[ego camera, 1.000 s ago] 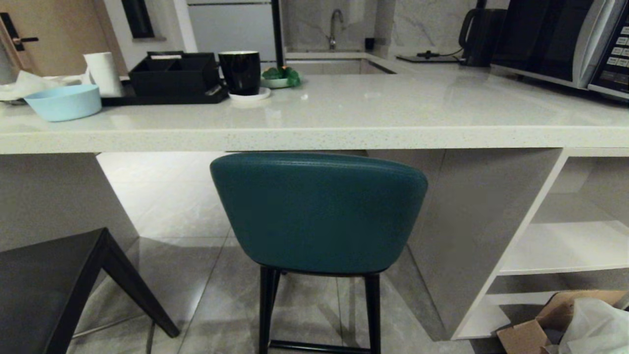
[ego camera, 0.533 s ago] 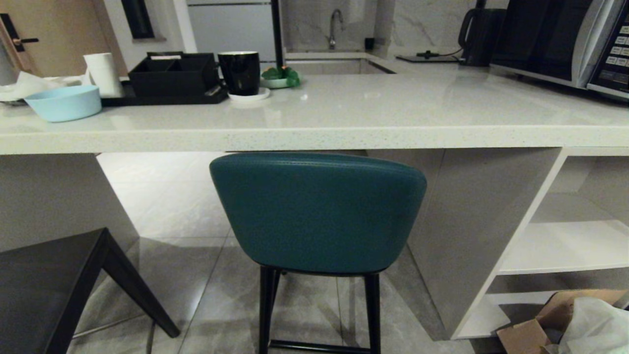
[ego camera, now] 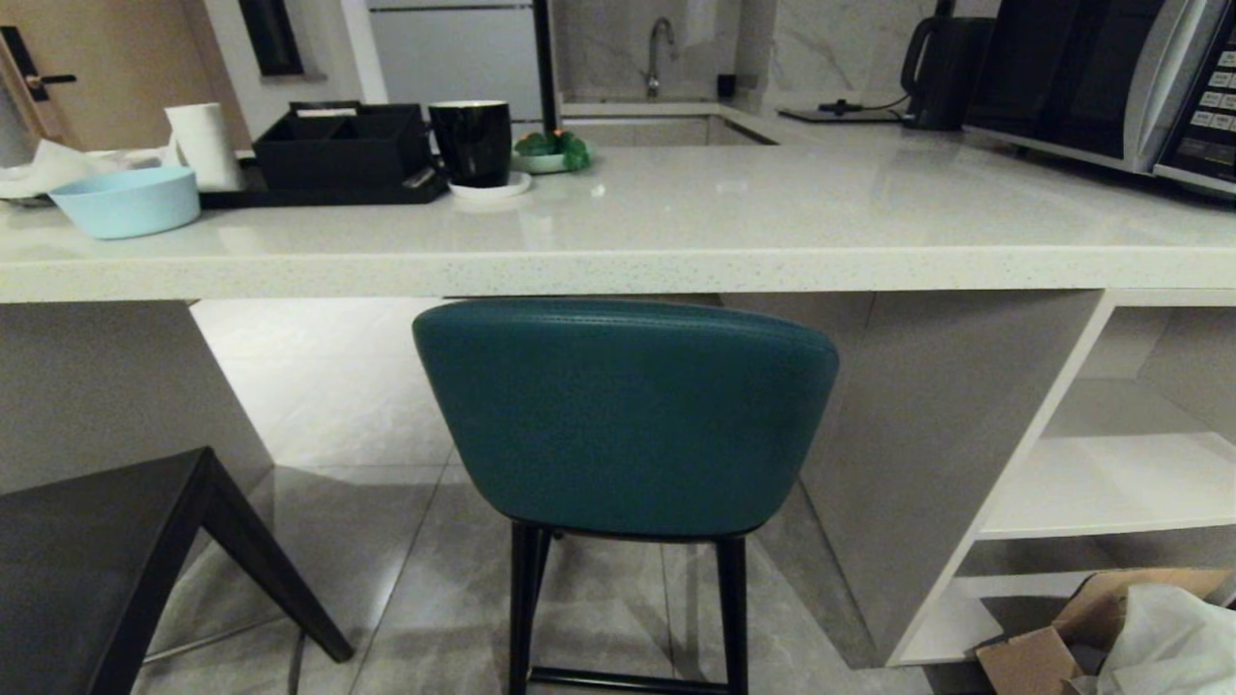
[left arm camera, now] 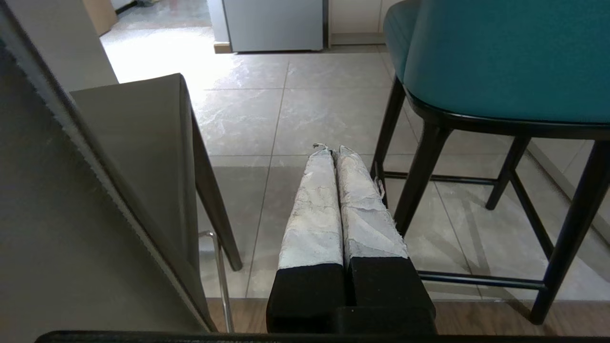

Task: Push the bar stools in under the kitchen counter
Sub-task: Push the gray chair back under the dining table

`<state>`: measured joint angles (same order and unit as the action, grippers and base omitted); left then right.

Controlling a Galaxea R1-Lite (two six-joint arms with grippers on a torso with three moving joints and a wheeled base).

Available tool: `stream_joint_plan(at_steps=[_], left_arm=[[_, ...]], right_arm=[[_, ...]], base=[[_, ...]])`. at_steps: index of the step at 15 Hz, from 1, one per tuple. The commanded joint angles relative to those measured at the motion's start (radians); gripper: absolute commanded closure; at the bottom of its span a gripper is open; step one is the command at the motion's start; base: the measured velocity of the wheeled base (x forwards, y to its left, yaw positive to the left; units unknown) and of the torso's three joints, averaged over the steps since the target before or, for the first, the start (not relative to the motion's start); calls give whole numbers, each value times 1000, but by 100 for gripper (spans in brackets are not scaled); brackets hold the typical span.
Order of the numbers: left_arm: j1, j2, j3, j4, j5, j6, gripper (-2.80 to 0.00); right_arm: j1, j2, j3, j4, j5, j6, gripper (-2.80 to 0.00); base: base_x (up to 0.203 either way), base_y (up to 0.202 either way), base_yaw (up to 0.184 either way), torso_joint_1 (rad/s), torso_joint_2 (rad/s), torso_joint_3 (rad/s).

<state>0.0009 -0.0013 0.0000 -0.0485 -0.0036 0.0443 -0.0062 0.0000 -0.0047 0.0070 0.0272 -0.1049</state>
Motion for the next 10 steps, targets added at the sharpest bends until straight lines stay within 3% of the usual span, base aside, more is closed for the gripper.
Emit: stream_joint_plan(at_steps=[1, 3, 10], left_arm=[[2, 0, 18, -1, 1, -1, 0], [2, 0, 18, 1, 2, -4, 0], [2, 0, 18, 1, 2, -4, 0]], right_arm=[[0, -2, 3, 4, 0, -1, 0], [0, -1, 3, 4, -3, 6, 0], [0, -2, 3, 2, -13, 28, 0]], base=[[0, 0, 0, 0, 0, 0], [-48, 0, 4, 6, 1, -1], [-195, 0, -2, 1, 2, 3]])
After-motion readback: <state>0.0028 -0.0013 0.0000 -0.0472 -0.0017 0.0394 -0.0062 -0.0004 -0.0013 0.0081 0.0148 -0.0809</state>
